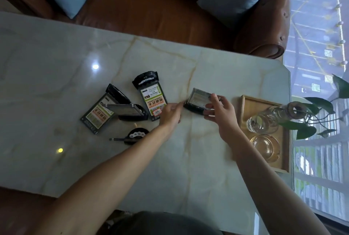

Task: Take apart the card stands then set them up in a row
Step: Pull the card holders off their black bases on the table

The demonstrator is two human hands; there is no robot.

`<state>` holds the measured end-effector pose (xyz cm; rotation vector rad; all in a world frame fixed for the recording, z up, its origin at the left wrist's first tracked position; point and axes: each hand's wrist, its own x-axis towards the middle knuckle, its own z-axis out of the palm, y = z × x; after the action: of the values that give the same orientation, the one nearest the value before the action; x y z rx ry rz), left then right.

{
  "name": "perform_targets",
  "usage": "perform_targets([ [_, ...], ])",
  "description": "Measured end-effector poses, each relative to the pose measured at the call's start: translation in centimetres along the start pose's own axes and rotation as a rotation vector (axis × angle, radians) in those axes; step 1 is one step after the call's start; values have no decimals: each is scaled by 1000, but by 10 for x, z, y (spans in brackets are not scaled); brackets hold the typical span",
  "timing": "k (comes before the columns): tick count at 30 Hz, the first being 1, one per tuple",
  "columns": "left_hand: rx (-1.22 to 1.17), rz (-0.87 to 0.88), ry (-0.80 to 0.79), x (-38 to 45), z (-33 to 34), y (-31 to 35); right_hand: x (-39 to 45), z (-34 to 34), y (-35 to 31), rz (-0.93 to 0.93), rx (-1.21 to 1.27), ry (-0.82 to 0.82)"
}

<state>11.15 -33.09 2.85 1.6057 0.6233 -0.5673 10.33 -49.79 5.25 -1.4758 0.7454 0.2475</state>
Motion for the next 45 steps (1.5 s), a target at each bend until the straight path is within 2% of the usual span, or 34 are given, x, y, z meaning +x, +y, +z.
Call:
perform_targets([
  [2,65,-11,67,6,-1,-14,-1,0,3,11,27,33],
  [6,147,-39,246,23,0,-50,-19,6,29,-79,-66,366],
  [7,150,-54,282,26,0,-58,-24,12,37,-137,-127,393],
  [10,153,-88,387,24,-4,-68,-30,42,53,-222,-300,184],
  [14,103,-135,430,28,-10,-70,-9,86,56,-143,-524,-200],
  [19,14,-106,472,34,-18,-76,19,114,52,-64,-675,-348],
  [22,-13,-79,478,34,-16,-81,37,119,49,-38,-728,-378],
  [30,-19,-88,491,33,-16,-82,54,115,63,142,-464,-344],
  [33,8,-145,491,32,-16,-83,49,106,64,62,-577,-370],
  [35,115,-164,474,26,-10,-89,43,97,71,-47,-751,-393],
  [37,218,-138,443,16,0,-101,41,83,82,-81,-847,-354],
  [41,174,-120,329,-11,11,-105,29,53,82,-63,-831,-286],
  [45,102,-54,321,-33,5,-99,19,38,73,-62,-841,-277],
])
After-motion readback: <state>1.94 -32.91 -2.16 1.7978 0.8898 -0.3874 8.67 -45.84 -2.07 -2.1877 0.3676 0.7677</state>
